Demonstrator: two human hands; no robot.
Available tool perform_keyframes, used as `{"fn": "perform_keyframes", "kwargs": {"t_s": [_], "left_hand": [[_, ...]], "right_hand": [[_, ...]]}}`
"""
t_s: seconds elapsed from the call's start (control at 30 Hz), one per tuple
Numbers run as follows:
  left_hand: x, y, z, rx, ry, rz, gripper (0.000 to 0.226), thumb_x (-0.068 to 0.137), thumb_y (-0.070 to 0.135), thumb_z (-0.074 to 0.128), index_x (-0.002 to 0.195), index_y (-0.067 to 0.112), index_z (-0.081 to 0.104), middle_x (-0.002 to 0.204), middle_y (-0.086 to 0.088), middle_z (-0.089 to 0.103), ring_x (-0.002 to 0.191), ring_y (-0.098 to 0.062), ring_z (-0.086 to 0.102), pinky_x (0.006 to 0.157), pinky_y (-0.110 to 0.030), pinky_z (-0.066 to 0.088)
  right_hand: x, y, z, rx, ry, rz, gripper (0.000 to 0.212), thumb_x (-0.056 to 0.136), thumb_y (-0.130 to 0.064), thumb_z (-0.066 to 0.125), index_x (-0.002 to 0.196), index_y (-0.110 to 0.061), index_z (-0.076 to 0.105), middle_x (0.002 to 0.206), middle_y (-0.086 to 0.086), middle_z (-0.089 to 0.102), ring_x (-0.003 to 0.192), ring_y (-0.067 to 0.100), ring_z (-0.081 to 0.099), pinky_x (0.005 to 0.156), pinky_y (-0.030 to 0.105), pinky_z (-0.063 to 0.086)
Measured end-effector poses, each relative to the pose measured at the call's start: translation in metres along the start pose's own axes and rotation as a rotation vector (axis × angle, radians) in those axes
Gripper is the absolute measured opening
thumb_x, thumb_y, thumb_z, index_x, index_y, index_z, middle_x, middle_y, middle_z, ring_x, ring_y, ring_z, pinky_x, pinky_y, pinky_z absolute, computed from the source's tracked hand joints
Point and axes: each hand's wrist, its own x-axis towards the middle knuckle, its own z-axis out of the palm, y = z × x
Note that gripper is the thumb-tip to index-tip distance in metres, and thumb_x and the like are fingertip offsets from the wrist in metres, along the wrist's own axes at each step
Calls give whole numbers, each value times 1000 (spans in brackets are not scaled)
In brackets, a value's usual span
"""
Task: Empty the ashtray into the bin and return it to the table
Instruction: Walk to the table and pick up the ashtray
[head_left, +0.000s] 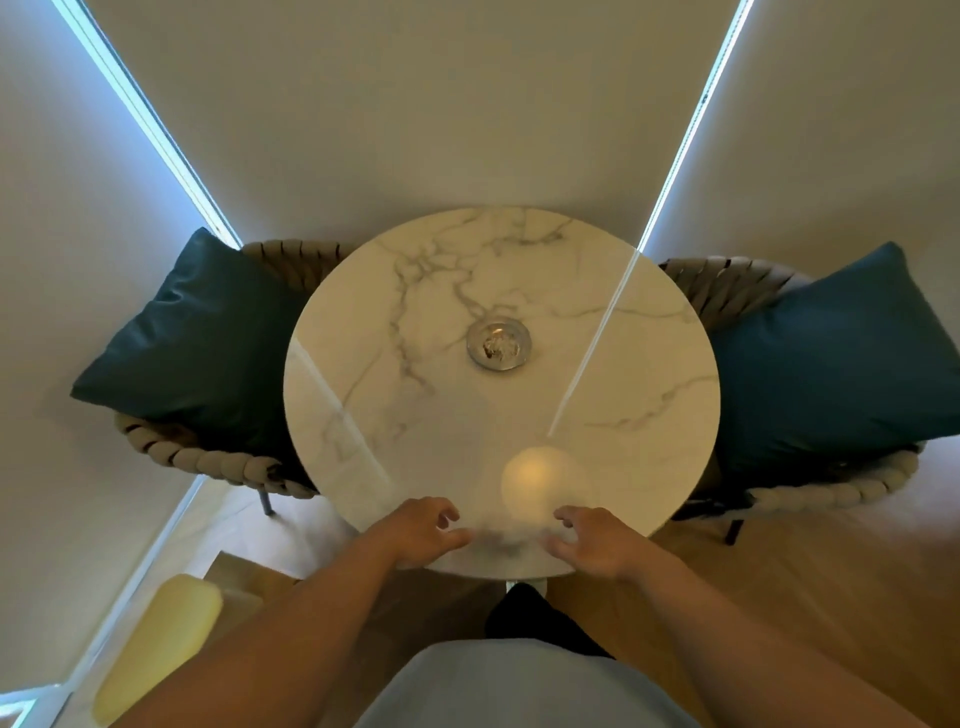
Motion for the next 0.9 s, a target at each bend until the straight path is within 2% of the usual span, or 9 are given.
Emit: {"fn": "perform_keyframes", "kwargs": {"t_s": [0.17, 0.4, 0.6, 0.8, 0.9], "left_hand": [[51, 31, -41, -35, 36, -73, 60, 87, 63, 58, 133, 24, 55, 130, 0, 60, 114, -18, 59, 99, -34, 47], [97, 52, -75, -55, 104, -99, 56, 87, 55, 64, 130, 20, 56, 126, -2, 62, 108, -17, 60, 89, -27, 43], [138, 50, -109, -65, 170, -101, 63, 83, 52, 71, 134, 20, 53, 128, -2, 60, 106, -18, 61, 96, -34, 48], [193, 44, -140, -20, 244, -55, 87, 76, 53, 77, 146, 21, 37, 143, -3, 48, 128, -20, 50, 107, -41, 42], [218, 42, -149, 62, 280, -26, 100, 70, 57, 78, 149, 21, 29, 141, -2, 44, 129, -22, 48, 106, -43, 42]], "right_hand": [[49, 6, -64, -10, -5, -22, 78, 91, -64, 48, 151, -15, 34, 152, 9, 43, 134, 26, 45, 106, 36, 38], [104, 2, -112, -50, 58, -71, 76, 90, -60, 54, 147, -11, 41, 150, 9, 47, 137, 26, 43, 110, 35, 35], [148, -4, -136, -50, 121, -68, 77, 86, -60, 60, 146, -15, 40, 150, 7, 46, 136, 24, 42, 112, 35, 33], [198, -11, -153, -103, 273, -86, 81, 80, -62, 65, 143, -16, 40, 129, 8, 53, 121, 32, 49, 100, 42, 42], [222, -15, -161, -101, 323, -93, 86, 71, -66, 68, 137, -18, 38, 124, 7, 52, 113, 33, 50, 94, 46, 45]]}}
